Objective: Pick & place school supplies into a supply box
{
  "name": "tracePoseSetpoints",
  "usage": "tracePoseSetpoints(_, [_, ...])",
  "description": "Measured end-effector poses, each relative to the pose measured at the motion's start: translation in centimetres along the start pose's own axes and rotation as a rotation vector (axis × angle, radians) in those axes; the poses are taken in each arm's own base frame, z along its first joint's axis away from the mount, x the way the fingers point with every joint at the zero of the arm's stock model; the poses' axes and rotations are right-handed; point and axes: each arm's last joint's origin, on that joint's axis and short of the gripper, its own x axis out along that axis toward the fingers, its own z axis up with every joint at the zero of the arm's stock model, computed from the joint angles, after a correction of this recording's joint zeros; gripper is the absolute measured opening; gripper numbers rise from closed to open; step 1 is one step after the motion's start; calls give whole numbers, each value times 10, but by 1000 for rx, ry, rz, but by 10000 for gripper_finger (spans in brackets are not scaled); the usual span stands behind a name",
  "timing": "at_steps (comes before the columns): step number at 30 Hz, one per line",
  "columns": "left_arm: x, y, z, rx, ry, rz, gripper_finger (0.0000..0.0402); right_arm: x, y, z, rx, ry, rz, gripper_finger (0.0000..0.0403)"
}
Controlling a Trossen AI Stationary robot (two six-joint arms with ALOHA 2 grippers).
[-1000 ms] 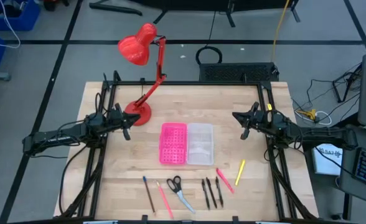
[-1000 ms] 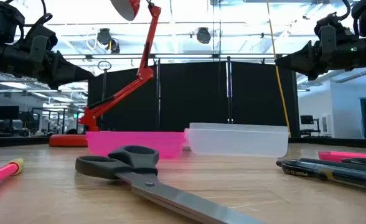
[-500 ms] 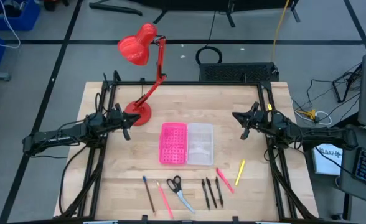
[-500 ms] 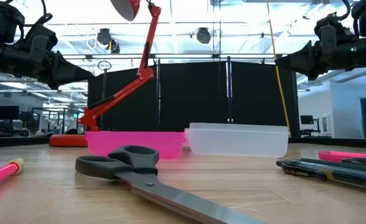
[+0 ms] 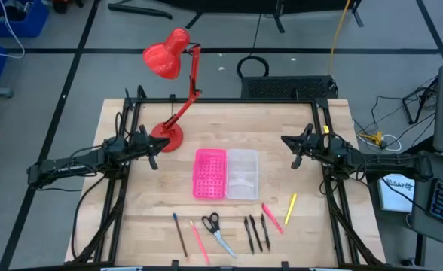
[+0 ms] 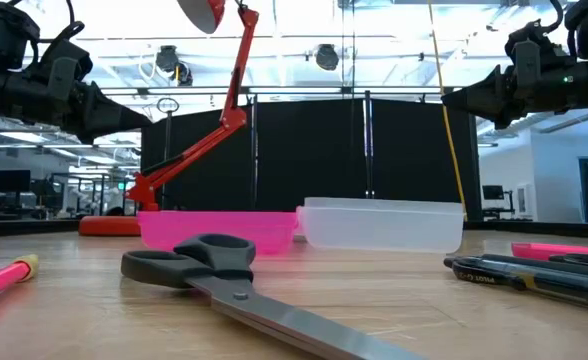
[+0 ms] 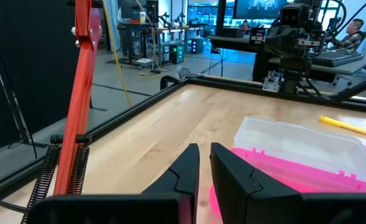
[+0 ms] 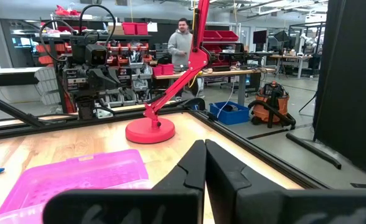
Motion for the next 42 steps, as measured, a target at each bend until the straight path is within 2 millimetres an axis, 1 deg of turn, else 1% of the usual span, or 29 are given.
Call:
tracePoseSetpoints(35, [0,0,0,0,0,0,47,0,0,0,0,0,0,0])
tracePoseSetpoints(38, [0,0,0,-41,-2,-1,47,0,0,0,11,-1,0,0])
tracePoseSetpoints(42, [0,0,0,-162,-2,-1,47,0,0,0,12,-1,-1,0])
